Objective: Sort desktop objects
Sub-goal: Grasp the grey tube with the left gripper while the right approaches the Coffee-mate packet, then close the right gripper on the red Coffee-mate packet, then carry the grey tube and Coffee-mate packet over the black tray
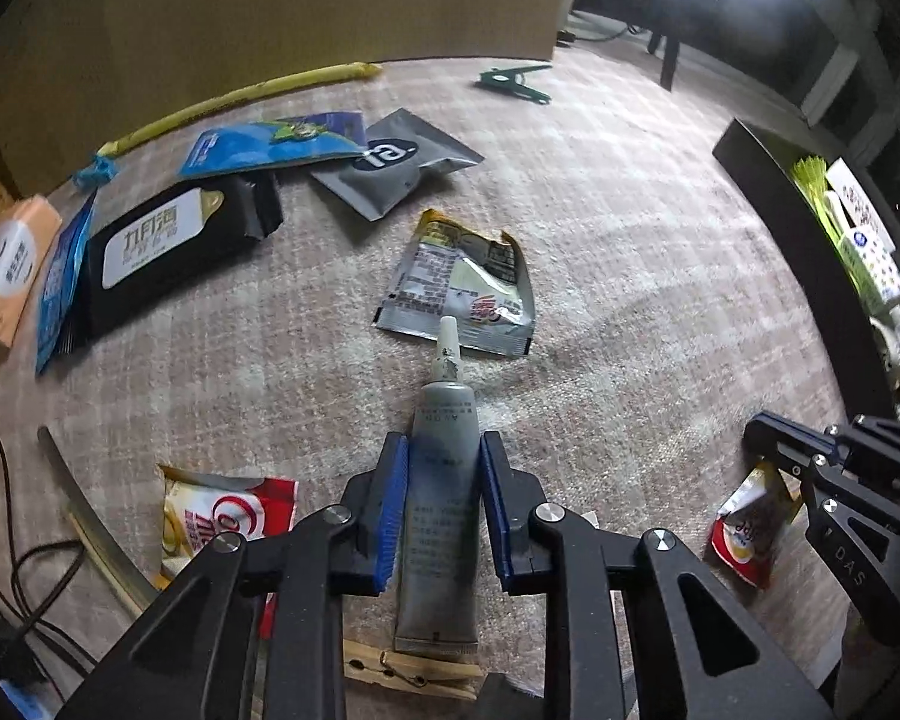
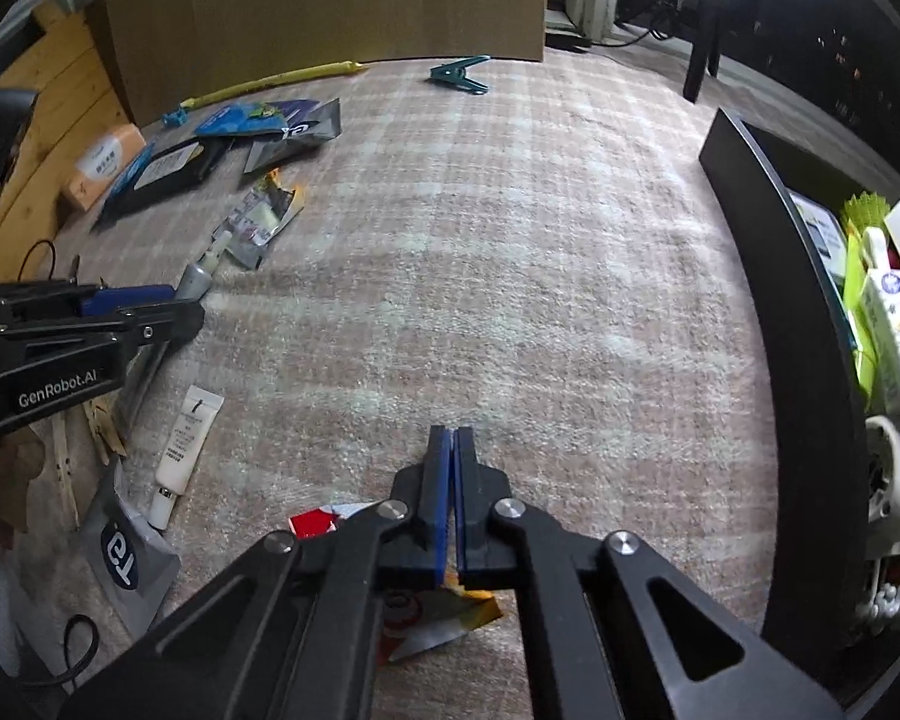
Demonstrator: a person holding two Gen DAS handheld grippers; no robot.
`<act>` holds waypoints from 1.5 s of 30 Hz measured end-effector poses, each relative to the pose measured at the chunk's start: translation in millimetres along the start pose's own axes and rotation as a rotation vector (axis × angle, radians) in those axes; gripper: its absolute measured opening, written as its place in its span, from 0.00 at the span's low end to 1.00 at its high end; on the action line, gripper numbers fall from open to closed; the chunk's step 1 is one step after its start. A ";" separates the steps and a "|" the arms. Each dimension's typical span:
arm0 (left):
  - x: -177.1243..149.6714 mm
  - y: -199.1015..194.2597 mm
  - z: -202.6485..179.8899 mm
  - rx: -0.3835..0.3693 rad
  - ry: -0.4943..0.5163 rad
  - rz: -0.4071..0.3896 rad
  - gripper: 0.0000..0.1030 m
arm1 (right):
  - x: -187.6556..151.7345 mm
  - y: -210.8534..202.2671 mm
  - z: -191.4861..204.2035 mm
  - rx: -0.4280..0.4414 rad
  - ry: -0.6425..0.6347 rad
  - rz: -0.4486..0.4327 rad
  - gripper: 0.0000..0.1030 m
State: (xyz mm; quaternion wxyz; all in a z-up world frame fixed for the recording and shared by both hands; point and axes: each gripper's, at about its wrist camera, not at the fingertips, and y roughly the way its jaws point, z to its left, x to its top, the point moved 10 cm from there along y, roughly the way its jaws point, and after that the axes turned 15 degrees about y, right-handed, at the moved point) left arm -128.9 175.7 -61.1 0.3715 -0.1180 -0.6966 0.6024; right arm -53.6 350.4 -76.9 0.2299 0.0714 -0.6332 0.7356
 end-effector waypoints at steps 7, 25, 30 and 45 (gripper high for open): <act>-3.5 -2.3 1.9 0.012 -0.014 0.005 0.22 | -5.6 -8.4 -2.8 0.070 0.020 0.044 0.06; -11.0 -3.8 1.8 0.006 -0.057 0.006 0.22 | -44.6 -12.9 18.9 -0.007 -0.209 0.004 0.24; -15.2 -12.0 3.6 0.016 -0.079 0.002 0.22 | -26.7 -15.5 2.7 0.004 -0.117 -0.005 0.11; 15.4 -33.5 -32.1 0.042 -0.055 -0.039 0.10 | 9.4 -62.9 -42.8 0.067 0.003 -0.107 0.11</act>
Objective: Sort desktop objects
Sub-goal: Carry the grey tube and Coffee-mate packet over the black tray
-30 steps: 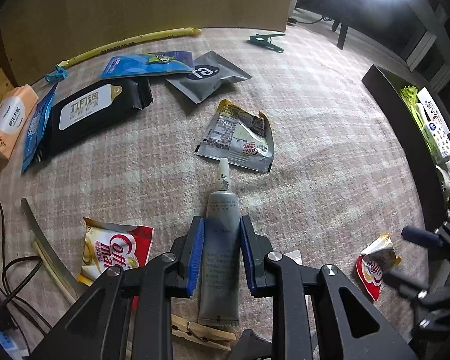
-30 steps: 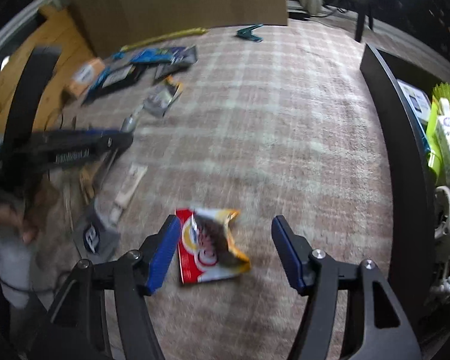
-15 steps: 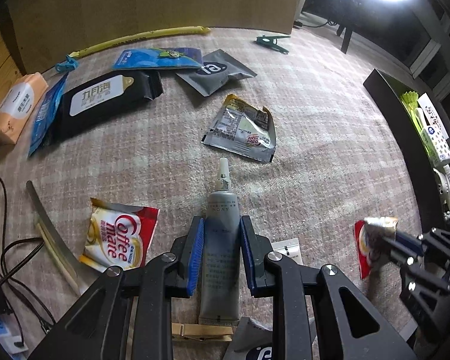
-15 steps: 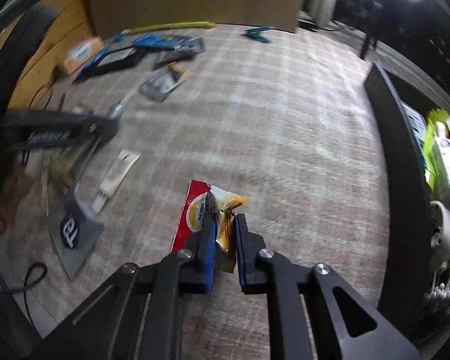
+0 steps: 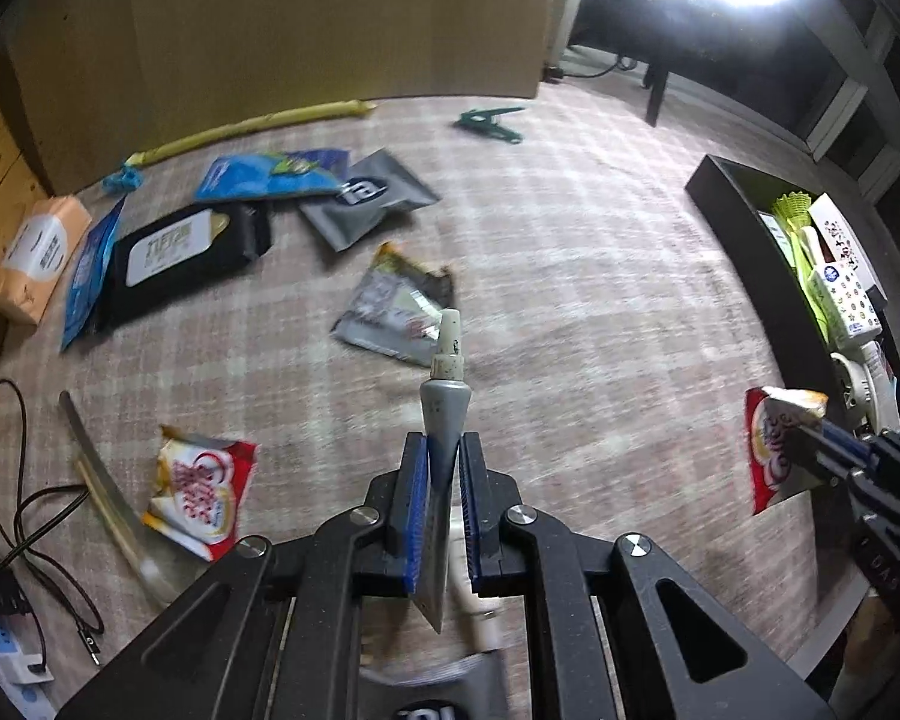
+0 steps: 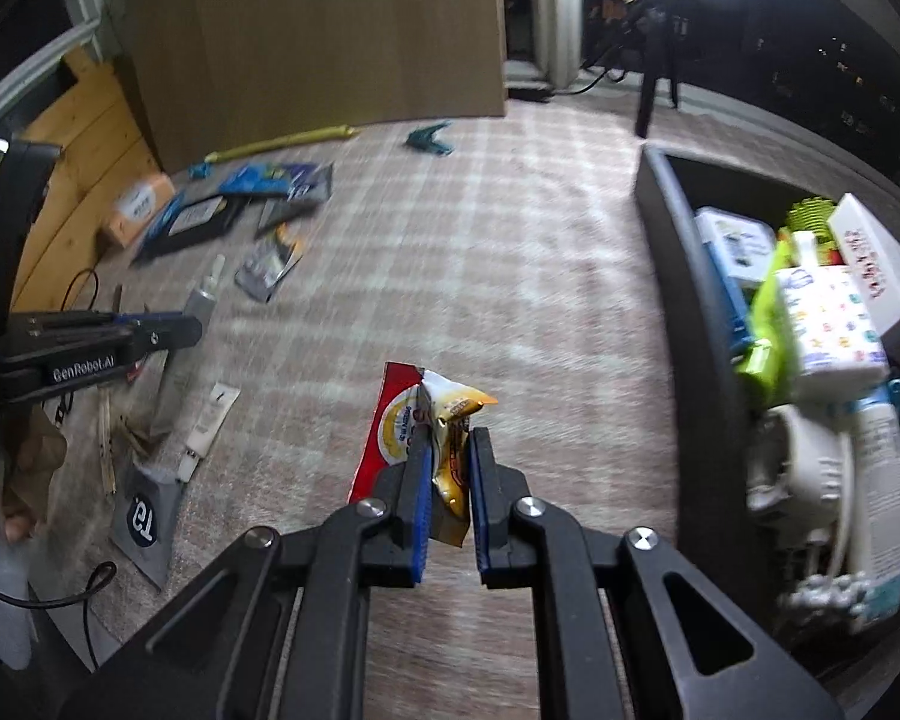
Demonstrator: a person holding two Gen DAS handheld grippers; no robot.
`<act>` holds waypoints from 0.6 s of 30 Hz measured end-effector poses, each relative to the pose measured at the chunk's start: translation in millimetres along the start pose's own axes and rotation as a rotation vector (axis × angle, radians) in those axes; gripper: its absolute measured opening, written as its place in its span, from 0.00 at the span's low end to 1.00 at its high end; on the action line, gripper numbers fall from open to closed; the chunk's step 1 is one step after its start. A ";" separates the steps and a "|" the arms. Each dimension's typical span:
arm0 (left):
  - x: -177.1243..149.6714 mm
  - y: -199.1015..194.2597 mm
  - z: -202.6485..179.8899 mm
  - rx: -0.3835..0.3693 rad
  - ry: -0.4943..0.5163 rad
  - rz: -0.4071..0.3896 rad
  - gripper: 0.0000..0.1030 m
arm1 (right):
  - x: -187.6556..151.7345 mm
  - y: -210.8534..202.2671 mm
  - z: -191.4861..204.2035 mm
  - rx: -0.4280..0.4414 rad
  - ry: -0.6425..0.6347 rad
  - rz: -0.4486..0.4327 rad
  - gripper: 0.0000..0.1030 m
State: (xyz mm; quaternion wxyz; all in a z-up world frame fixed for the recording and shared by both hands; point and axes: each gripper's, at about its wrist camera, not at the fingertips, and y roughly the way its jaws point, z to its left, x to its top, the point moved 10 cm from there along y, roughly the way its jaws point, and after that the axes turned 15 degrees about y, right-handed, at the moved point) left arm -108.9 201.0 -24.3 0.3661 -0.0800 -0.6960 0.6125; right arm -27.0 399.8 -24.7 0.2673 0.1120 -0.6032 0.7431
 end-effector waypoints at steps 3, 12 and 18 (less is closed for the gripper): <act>4.8 0.8 -2.4 0.010 0.004 0.003 0.09 | 6.3 -9.4 -14.9 0.001 0.020 -0.011 0.11; 23.4 -19.2 -24.7 0.000 -0.010 -0.024 0.09 | 24.4 -33.9 -57.4 0.007 0.084 -0.055 0.11; 61.2 -32.4 -81.9 -0.064 0.059 -0.079 0.08 | 45.3 -61.8 -100.2 -0.017 0.139 -0.114 0.11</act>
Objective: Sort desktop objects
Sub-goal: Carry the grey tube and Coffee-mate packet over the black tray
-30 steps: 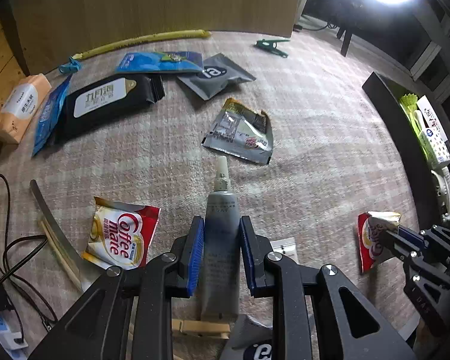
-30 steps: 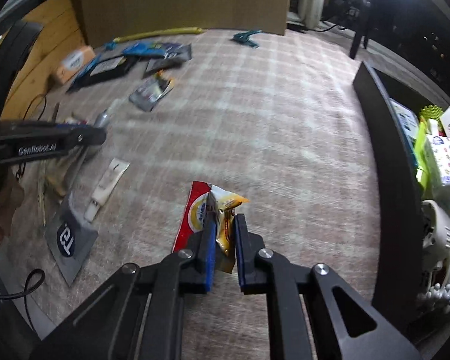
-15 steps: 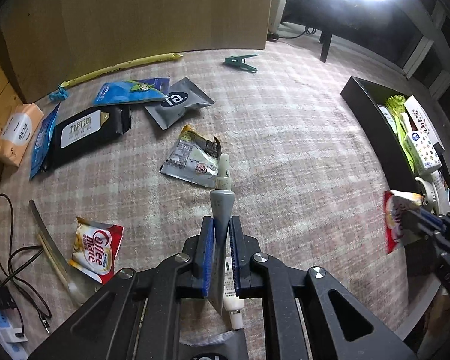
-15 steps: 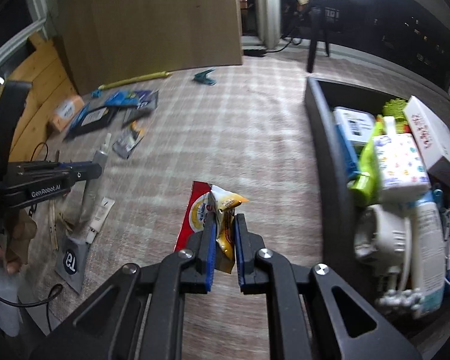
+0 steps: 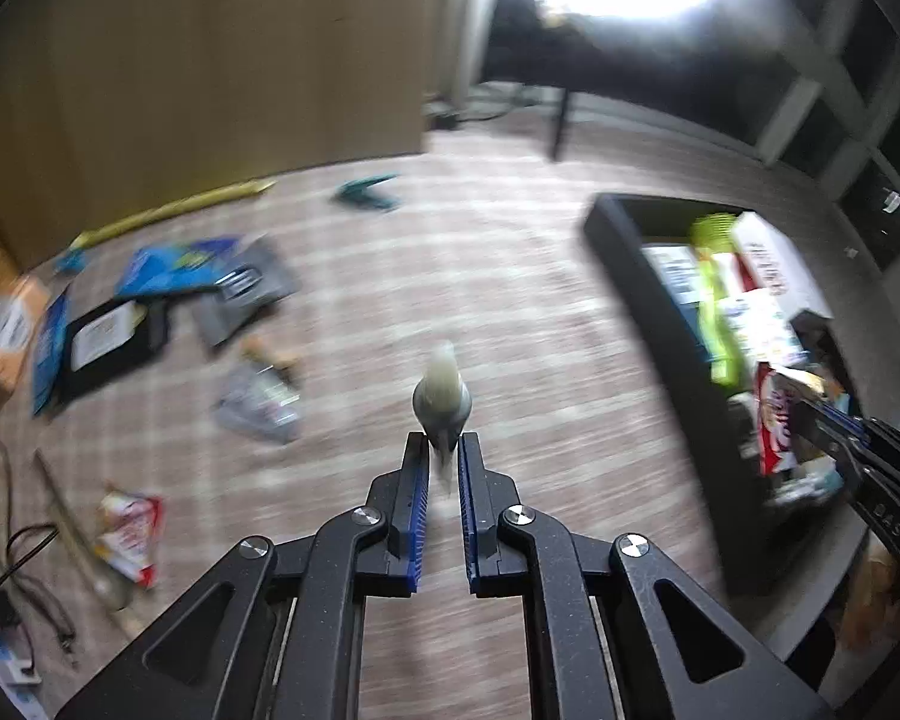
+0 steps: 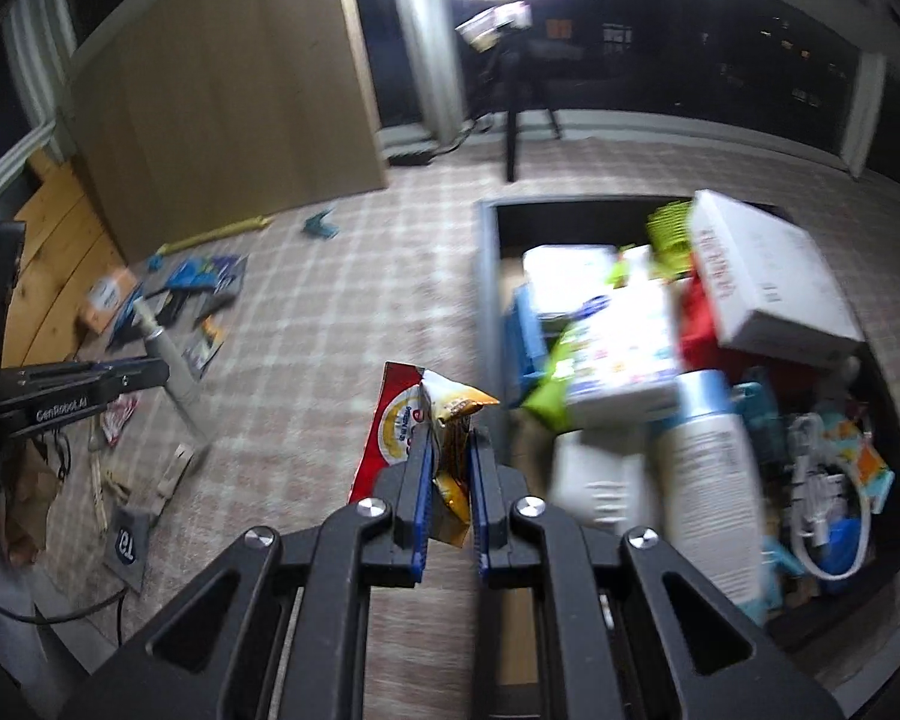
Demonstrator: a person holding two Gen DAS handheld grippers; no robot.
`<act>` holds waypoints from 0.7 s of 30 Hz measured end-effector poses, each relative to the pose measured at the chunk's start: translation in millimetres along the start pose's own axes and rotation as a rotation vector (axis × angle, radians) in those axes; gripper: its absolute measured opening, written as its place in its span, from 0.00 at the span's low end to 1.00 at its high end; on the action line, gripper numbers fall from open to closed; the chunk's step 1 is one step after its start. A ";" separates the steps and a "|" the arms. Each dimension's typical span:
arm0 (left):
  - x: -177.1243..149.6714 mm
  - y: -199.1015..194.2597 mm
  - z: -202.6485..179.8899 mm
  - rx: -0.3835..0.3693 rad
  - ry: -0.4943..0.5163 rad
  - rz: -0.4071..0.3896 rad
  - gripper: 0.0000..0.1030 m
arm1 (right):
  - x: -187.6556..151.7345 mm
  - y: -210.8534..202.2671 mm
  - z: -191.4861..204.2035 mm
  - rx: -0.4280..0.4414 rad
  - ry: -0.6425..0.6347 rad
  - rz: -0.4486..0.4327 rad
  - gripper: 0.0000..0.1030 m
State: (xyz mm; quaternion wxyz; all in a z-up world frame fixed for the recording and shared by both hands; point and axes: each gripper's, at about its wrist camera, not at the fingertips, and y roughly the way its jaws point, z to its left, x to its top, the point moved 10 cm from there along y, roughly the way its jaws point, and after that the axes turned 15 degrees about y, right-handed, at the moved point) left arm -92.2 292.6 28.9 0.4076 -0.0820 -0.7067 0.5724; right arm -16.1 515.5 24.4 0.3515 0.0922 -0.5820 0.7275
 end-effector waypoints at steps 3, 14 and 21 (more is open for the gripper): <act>23.4 -0.7 -35.8 -0.049 0.044 -0.022 0.08 | 15.3 -13.8 -25.3 -0.019 0.031 -0.032 0.11; 83.3 10.1 -167.6 -0.164 0.212 -0.053 0.00 | 50.7 -50.5 -130.5 -0.112 0.134 -0.107 0.11; 77.8 43.4 -146.3 -0.068 0.149 0.037 0.03 | 55.6 -60.2 -174.9 -0.132 0.174 -0.118 0.11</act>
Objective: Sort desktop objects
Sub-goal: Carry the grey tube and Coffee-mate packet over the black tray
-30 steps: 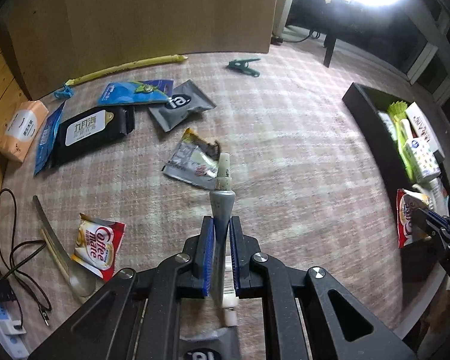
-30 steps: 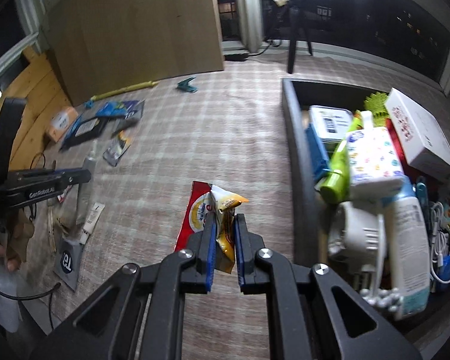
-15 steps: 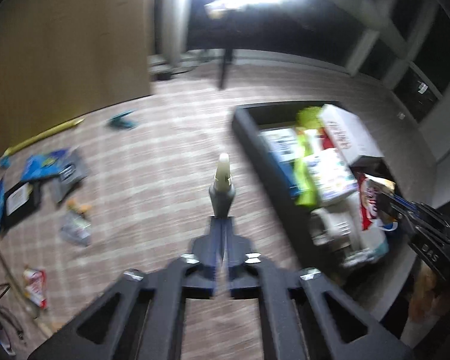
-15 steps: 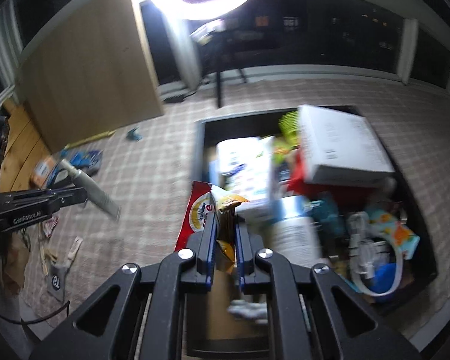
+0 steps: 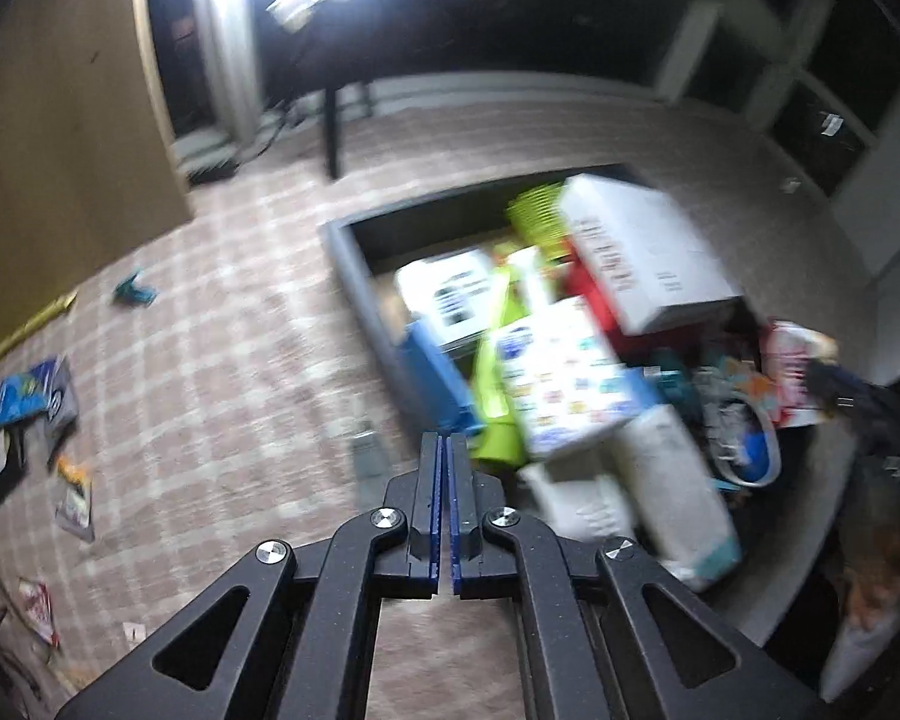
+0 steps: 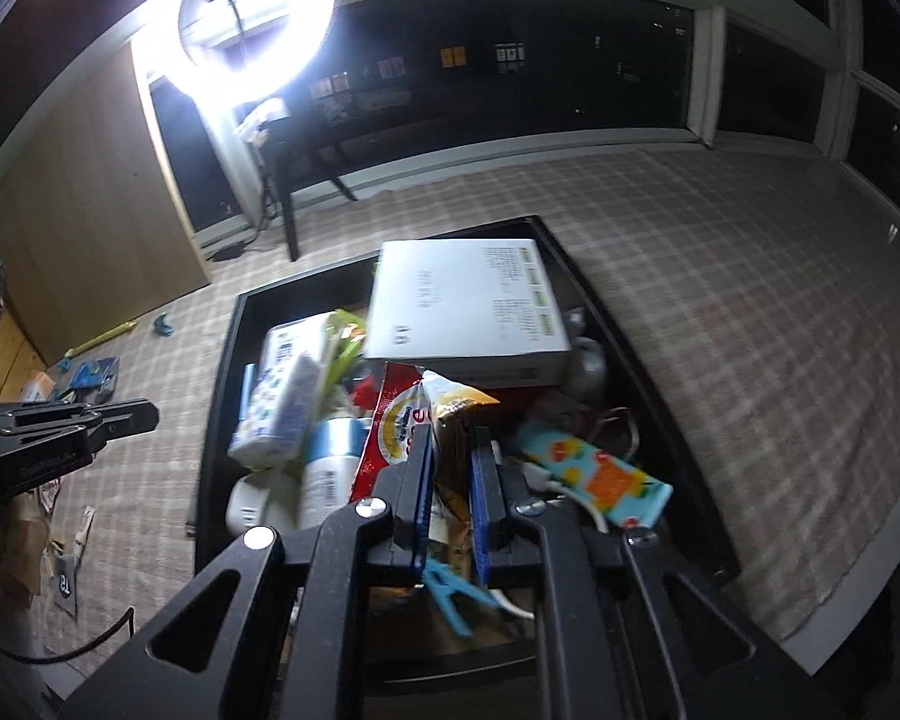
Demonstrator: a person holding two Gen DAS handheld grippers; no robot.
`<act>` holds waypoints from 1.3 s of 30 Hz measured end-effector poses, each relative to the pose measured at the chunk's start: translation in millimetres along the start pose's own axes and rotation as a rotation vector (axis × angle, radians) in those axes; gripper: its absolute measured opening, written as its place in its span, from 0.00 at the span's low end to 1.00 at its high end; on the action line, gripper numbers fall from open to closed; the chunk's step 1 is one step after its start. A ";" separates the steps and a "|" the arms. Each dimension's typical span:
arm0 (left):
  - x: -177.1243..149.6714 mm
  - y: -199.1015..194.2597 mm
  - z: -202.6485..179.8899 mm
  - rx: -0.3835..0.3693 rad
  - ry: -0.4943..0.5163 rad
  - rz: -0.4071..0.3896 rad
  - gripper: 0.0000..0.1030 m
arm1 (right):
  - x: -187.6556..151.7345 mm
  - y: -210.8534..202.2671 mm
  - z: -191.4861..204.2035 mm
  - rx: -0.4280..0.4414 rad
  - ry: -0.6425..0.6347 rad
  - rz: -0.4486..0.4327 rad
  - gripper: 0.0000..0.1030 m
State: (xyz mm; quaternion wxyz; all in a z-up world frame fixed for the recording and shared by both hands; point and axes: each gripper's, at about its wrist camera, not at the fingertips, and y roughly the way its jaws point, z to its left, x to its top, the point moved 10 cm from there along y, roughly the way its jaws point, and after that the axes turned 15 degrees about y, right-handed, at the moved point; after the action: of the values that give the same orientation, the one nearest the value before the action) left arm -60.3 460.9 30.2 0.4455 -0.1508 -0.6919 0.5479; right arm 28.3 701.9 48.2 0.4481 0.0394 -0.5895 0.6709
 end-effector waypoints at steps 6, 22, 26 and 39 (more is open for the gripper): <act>-28.1 35.6 30.9 0.018 -0.105 0.102 0.29 | 0.6 7.6 -16.4 0.001 0.009 0.026 0.11; -39.0 82.7 34.9 0.081 -0.134 0.157 0.23 | 3.5 25.6 -25.2 0.004 -0.004 0.068 0.11; -43.1 72.5 40.2 0.084 -0.163 0.141 0.22 | 5.4 29.6 -24.1 0.007 -0.004 0.070 0.11; 5.5 0.4 -0.8 0.029 -0.095 -0.015 0.16 | 12.4 31.9 -22.3 0.017 0.006 0.065 0.11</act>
State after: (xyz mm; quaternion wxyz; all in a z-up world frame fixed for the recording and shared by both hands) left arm -62.9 465.4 32.3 0.4183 -0.1129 -0.7052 0.5612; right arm 10.9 730.3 24.6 0.4276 0.0222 -0.5834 0.6902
